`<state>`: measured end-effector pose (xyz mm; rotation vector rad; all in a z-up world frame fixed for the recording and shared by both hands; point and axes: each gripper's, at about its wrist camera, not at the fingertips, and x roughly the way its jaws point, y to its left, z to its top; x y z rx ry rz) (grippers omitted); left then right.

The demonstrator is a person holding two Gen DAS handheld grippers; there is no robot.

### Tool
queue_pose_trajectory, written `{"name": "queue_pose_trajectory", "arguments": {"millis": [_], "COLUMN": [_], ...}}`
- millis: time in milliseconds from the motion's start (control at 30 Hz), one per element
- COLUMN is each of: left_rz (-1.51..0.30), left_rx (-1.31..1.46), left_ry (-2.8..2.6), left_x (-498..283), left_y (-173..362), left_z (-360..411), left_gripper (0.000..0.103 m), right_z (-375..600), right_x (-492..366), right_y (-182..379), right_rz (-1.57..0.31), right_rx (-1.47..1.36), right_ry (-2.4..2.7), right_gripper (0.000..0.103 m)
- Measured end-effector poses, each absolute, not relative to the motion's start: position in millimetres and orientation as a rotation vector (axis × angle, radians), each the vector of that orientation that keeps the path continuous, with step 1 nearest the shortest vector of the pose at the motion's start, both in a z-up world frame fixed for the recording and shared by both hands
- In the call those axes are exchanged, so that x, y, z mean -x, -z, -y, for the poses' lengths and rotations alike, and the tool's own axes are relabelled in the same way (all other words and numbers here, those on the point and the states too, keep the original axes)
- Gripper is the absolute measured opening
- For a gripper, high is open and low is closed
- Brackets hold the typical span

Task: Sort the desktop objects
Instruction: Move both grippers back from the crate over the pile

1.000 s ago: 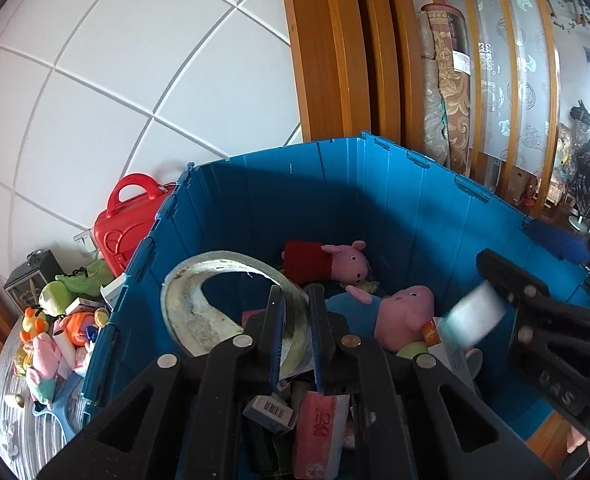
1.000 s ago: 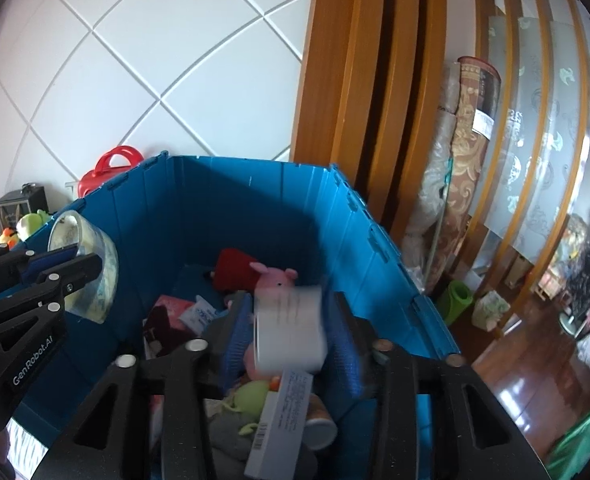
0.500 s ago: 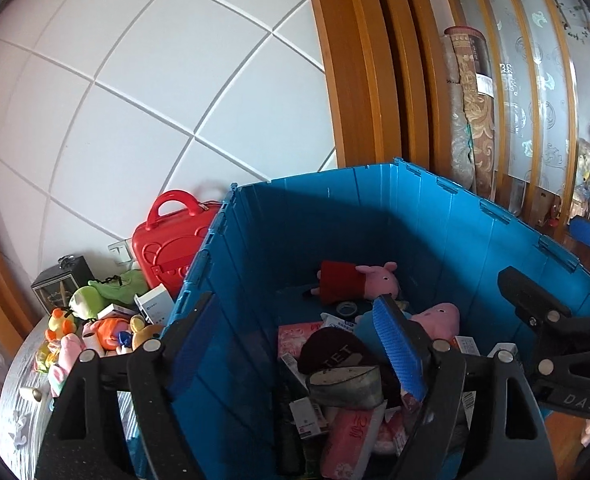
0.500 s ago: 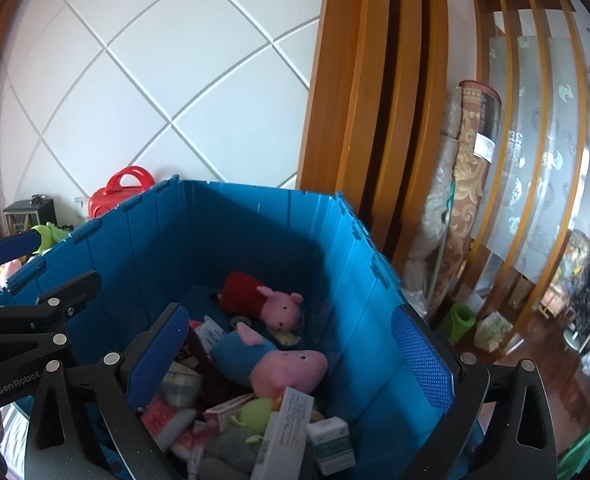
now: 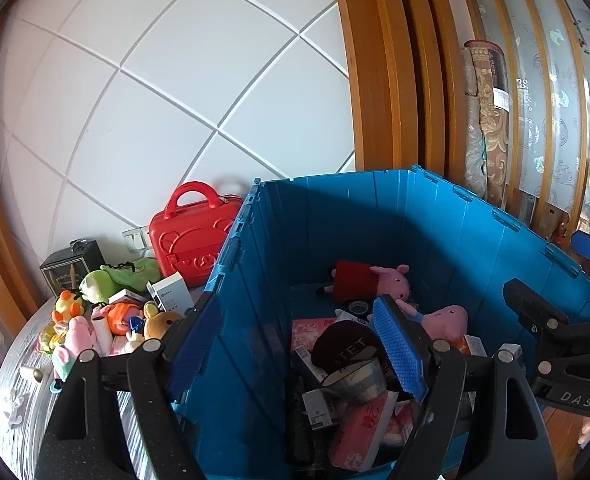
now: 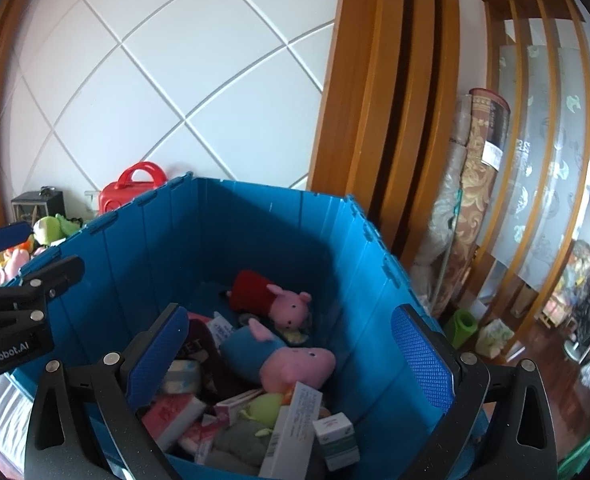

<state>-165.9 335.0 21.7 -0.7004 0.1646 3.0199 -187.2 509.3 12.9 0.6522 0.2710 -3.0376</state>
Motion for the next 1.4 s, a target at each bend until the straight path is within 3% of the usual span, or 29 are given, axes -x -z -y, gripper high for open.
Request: {"name": "queue_pose_trajectory", "arguments": {"millis": [333, 667, 1033, 1400], "left_rz": [-0.17, -0.121, -0.074, 0.034], "left_rx": [0.679, 0.665, 0.704, 0.91], "left_ry": [-3.082, -3.173, -3.252, -3.287], "left_x": [151, 130, 95, 77], "left_y": [-26, -28, -23, 16], "left_z": [-312, -242, -103, 54], "left_gripper": [0.079, 0.079, 0.079, 0.079], "right_z": [-495, -435, -307, -152], "right_x": [187, 180, 154, 128], "right_y": [-11, -19, -29, -8], "right_rz": [-0.254, -0.291, -0.286, -0.3], "right_rx": [-0.654, -0.598, -0.527, -0.577], "right_ry": [3.005, 2.931, 2.859, 2.767], "right_gripper": [0.103, 0.103, 0.103, 0.103]}}
